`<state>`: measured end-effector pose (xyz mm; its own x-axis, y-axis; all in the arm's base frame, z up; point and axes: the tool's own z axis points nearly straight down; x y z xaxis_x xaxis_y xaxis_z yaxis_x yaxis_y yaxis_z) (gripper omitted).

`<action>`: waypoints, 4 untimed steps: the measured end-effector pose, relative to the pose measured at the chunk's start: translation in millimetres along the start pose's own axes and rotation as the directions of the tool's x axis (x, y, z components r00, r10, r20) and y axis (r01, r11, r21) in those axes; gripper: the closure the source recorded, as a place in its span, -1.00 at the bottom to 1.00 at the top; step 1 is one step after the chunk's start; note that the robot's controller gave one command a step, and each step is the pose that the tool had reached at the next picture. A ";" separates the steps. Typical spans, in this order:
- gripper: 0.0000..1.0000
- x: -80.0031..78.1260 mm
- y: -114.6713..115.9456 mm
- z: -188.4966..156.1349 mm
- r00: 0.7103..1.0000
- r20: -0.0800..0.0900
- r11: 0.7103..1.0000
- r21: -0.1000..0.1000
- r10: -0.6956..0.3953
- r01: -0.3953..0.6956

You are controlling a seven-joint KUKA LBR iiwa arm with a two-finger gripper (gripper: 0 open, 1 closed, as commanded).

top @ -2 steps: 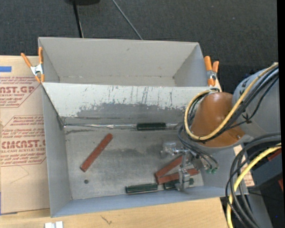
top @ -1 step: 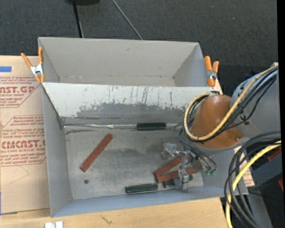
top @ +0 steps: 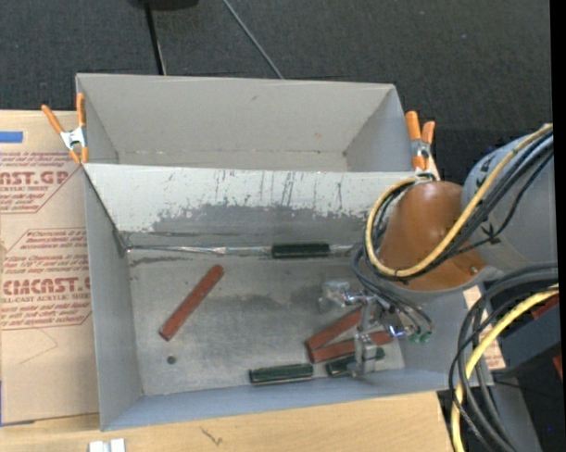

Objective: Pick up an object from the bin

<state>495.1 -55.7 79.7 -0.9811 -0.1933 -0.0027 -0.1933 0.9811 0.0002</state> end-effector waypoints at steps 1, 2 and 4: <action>1.00 9.4 -25.3 5.9 0.977 0.011 0.977 0.001 -0.215 0.215; 1.00 9.4 -25.3 5.9 0.976 0.011 0.977 0.001 -0.215 0.215; 1.00 12.6 -24.5 -16.2 0.976 -0.004 0.976 -0.004 -0.217 0.217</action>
Offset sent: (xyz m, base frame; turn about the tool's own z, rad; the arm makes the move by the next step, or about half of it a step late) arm 0.0000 0.0000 0.0000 0.0000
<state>487.5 -82.2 95.9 -0.9160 -0.4013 0.0012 -0.4013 0.9160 0.0036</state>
